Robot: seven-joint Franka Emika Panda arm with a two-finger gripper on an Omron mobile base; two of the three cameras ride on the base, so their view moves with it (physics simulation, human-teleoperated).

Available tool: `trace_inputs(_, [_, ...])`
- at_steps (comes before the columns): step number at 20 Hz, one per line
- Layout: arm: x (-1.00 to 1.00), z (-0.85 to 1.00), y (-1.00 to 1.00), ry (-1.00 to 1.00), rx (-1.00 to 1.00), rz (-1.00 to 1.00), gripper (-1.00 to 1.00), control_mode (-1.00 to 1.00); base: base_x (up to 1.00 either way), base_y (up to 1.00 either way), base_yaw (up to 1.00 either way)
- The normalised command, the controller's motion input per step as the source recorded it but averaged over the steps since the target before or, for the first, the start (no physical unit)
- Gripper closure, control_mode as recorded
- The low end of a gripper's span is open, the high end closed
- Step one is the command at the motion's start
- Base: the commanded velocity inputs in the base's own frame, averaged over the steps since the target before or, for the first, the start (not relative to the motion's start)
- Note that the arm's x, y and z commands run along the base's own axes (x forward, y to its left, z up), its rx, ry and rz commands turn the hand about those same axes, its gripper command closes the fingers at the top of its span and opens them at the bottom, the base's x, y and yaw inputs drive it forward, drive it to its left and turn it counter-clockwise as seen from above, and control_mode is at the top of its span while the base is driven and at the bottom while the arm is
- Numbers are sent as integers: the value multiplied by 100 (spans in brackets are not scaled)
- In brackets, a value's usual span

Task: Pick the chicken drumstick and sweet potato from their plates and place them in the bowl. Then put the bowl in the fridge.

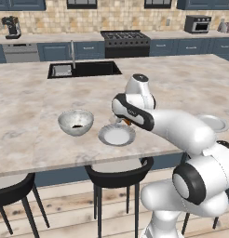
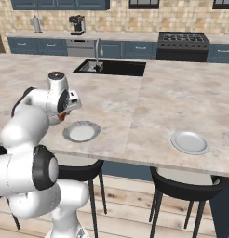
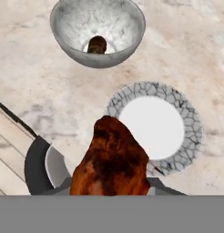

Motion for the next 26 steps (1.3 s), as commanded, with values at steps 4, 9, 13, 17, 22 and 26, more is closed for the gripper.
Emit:
trace_inputs(4, [41, 17, 70, 4, 3, 0, 100, -100, 0, 0, 0])
trace_inputs(9, [37, 7, 62, 10, 9, 0, 100, -100, 0, 0, 0])
trace_inputs(13, [29, 0, 49, 3, 15, 0, 100, -100, 0, 0, 0])
trace_inputs(17, [19, -8, 40, 2, 15, 0, 100, -100, 0, 0, 0])
trace_inputs(22, [16, -32, 37, -3, 2, 0, 100, -100, 0, 0, 0])
trace_inputs(26, [34, -25, 30, -1, -5, -6, 100, -100, 0, 0, 0])
